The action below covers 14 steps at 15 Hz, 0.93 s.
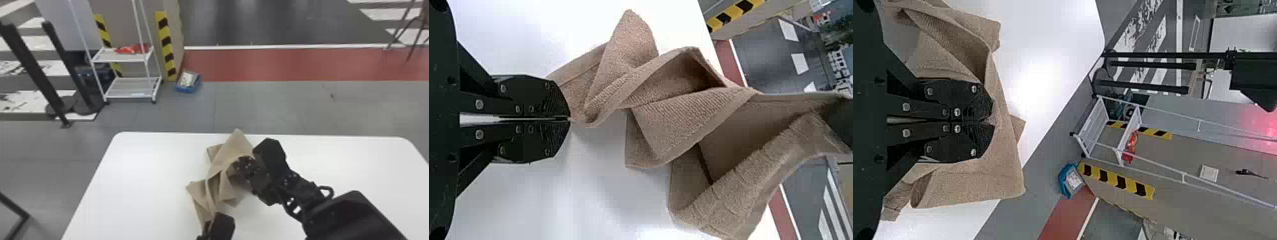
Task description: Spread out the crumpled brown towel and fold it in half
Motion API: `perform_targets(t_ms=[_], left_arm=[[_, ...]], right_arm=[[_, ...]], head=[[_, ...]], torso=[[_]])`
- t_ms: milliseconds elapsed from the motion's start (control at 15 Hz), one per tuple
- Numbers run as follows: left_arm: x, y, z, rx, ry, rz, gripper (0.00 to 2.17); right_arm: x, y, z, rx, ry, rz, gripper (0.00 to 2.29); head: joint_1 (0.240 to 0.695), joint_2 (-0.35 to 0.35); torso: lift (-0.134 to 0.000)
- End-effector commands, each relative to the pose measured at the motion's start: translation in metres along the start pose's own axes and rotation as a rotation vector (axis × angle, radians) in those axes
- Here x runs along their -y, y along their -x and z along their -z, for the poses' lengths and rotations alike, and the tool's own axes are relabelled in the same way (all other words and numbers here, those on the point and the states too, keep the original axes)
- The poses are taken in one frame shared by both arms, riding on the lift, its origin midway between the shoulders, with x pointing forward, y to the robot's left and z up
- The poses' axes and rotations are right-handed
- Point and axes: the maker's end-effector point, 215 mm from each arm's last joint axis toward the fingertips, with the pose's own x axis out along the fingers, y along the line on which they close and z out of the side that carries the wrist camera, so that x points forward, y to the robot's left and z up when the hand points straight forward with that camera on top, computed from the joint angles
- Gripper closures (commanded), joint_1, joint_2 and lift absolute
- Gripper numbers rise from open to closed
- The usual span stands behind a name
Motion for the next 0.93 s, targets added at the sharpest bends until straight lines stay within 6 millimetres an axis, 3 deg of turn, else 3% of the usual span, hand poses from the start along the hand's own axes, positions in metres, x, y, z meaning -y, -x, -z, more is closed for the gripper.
perform_targets(t_ms=[0,133,267,533,667,867], left_arm=[[-0.024,0.001,0.002,-0.016,0.036,-0.028,1.91],[-0.065,0.003,-0.01,0.004,0.092,-0.08,1.91],[-0.122,0.009,-0.019,-0.02,0.135,-0.131,1.91],[-0.193,0.026,-0.039,-0.042,0.182,-0.19,1.91],[-0.237,0.039,-0.057,-0.038,0.221,-0.232,1.91],[-0.28,0.05,-0.073,-0.041,0.26,-0.276,1.91]], right_arm=[[0.006,0.006,0.007,-0.006,-0.013,0.007,1.64],[0.018,0.022,0.005,0.008,-0.025,0.019,1.64],[0.047,0.049,0.014,0.004,-0.049,0.043,1.64],[0.096,0.093,0.025,-0.004,-0.04,0.084,1.64],[0.135,0.118,0.031,-0.021,-0.044,0.155,1.64],[0.185,0.149,0.031,-0.02,-0.082,0.252,1.64]], head=[[0.695,0.076],[0.695,0.09],[0.695,0.106],[0.695,0.133],[0.695,0.132],[0.695,0.111]], torso=[[0.0],[0.0],[0.0],[0.0],[0.0],[0.0]])
